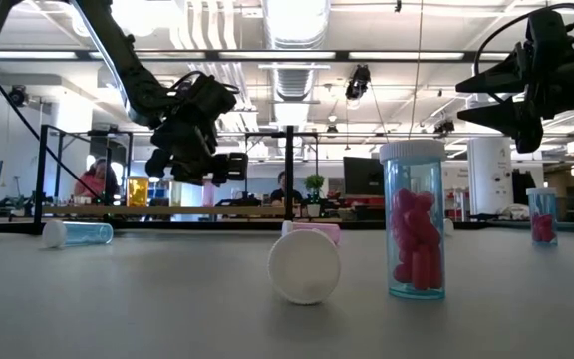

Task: Pick and place medicine bottles onto shelf by color
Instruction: Put the top left blue pill bottle on the shelf

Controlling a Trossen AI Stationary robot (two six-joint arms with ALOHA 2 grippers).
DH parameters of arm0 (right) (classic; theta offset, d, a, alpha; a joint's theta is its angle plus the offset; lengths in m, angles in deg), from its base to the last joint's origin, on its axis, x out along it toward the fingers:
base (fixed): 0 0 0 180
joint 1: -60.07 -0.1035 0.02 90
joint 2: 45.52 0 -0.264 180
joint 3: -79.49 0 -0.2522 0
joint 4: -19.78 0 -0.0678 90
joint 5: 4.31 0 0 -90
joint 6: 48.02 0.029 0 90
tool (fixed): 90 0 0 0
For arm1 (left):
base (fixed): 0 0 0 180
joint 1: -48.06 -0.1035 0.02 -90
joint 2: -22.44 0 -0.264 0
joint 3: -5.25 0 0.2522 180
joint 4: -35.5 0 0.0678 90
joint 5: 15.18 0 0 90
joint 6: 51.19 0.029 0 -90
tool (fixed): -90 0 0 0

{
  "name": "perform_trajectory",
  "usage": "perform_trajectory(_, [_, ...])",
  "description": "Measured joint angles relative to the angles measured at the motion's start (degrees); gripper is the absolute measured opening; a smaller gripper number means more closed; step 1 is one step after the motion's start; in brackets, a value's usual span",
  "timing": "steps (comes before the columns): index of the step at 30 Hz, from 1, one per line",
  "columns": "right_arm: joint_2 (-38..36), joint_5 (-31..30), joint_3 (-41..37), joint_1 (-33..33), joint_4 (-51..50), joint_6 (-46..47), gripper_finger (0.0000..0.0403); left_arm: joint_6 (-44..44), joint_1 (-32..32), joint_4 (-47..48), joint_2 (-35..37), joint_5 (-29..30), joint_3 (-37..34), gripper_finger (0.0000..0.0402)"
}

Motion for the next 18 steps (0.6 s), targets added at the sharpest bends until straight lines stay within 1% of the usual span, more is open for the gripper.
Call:
perform_trajectory(8, [0.0,0.0,0.0,0.0,0.0,0.0,0.0237,-0.5,0.2,0.0,0.2,0.0,0.0,0.0186])
perform_trajectory(18, [0.0,0.0,0.0,0.0,0.0,0.0,0.0237,0.0,1.4,0.0,1.1,1.3,0.0,0.0188])
